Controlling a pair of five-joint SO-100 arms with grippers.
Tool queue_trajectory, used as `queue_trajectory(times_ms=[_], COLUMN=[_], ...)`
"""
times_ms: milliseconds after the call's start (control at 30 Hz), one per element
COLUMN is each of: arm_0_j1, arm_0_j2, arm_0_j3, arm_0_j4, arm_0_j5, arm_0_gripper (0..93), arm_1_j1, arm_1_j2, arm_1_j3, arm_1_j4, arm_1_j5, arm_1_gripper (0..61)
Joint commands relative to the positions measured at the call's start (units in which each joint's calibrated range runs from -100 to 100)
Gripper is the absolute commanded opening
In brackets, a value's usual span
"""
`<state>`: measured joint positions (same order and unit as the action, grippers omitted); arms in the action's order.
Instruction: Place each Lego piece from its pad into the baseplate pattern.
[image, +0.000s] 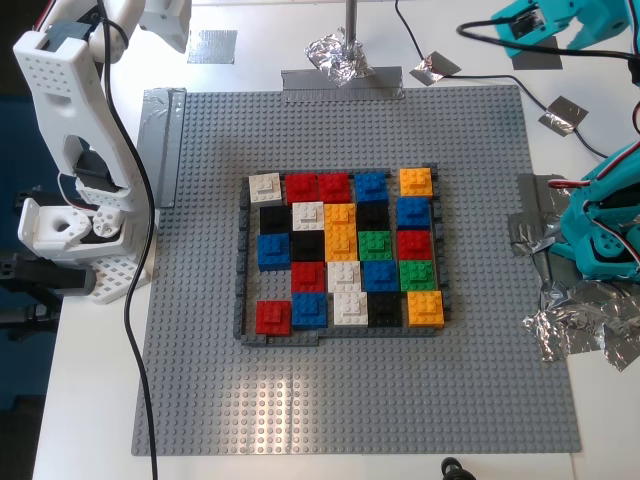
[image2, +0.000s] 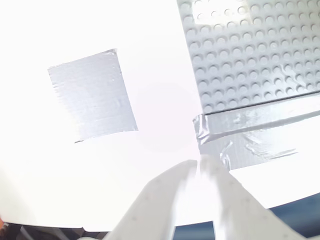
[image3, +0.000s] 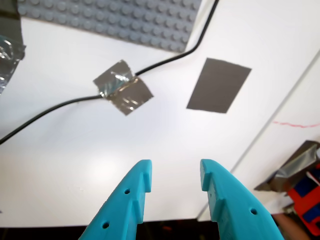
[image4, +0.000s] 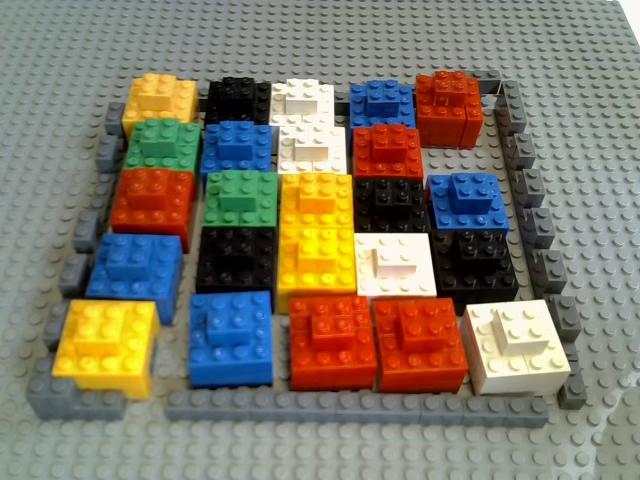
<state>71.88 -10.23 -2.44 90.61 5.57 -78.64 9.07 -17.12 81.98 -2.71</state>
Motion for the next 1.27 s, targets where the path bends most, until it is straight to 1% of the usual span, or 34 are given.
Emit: queue_trajectory(times_ms=[0, 333, 1233], arm_0_j1=[1.3, 1.7, 2.9], arm_0_j2=[0.4, 5.9, 5.5], arm_0_j3=[-2.7, -8.0, -7.2], arm_0_j4=[-0.3, -0.3, 0.4], arm_0_j5=[0.2, 0.2, 0.2], arm_0_gripper=[11.7, 11.7, 11.3], arm_1_j1=[-0.1, -0.6, -0.8], arm_1_j2=[-1.4, -1.2, -1.4], arm_1_j3=[-3.0, -3.8, -3.3], arm_1_j4=[0.7, 2.0, 3.7], arm_1_j5=[0.0, 0.0, 0.3], arm_1_gripper=[0.1, 0.1, 0.1])
